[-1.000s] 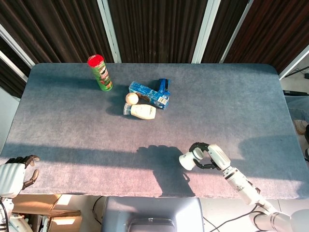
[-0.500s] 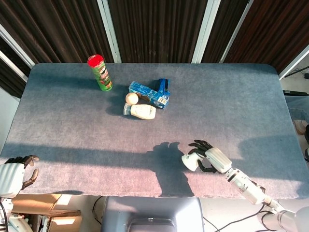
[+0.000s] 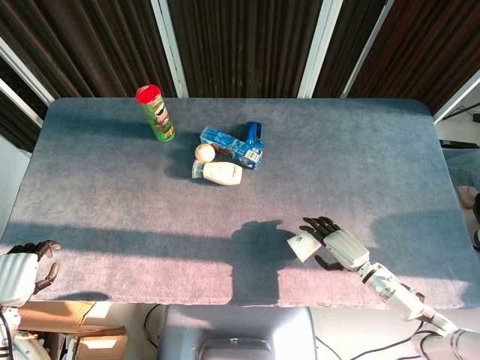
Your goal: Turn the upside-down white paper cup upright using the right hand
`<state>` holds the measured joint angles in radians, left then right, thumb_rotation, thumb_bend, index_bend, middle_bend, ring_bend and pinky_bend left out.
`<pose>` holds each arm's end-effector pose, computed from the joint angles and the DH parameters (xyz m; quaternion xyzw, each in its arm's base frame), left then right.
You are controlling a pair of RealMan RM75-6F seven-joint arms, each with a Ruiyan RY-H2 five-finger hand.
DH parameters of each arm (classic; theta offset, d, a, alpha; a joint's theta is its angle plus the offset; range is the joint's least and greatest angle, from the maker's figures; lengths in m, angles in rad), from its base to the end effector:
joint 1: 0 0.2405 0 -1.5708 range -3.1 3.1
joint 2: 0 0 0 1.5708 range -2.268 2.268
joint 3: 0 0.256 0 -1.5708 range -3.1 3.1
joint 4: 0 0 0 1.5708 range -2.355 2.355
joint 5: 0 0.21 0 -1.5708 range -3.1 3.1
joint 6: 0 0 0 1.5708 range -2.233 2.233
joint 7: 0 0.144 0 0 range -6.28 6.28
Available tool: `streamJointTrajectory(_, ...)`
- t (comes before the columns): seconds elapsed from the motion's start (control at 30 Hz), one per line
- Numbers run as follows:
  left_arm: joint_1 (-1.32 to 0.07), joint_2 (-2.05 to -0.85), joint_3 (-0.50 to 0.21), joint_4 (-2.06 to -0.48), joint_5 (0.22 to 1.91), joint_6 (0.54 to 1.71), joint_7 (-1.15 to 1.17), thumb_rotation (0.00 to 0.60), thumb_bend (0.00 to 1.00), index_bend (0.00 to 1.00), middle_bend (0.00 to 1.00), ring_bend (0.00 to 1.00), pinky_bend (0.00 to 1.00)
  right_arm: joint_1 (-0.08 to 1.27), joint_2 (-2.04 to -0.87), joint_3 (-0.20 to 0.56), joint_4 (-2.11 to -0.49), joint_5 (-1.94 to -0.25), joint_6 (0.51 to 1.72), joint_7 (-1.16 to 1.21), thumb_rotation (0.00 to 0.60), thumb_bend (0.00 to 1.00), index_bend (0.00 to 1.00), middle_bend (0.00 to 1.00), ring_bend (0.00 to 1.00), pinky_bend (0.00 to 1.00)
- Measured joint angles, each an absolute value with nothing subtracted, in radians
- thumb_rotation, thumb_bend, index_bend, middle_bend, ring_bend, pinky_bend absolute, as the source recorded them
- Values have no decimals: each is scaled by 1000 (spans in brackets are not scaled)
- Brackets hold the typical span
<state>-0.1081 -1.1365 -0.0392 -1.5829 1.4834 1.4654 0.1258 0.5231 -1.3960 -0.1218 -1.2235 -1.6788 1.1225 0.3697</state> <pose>-0.3152 0.1865 0.1532 -0.6238 -0.3513 -0.3438 0.6077 -0.2795 -0.2724 0.0284 0.7684 -0.4168 0.3624 0.3234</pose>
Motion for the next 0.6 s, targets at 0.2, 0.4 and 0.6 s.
streamJointTrajectory(0.2, -109, -1136, -39, -1585, 1484, 1463, 128, 600, 377, 410, 506, 457, 464, 520, -1291, -96, -1428, -1603, 1083, 125, 600, 513, 194, 108, 0, 57)
streamJointTrajectory(0.4, -110, -1137, -38, -1585, 1483, 1461, 132, 600, 378, 410, 506, 457, 464, 522, -1231, -58, -1547, -1520, 1043, -46, 600, 384, 193, 109, 0, 57)
streamJointTrajectory(0.6, -111, -1137, -39, -1585, 1477, 1456, 134, 600, 376, 411, 506, 458, 465, 554, -1243, -26, -1557, -1450, 963, -193, 600, 281, 224, 160, 31, 141)
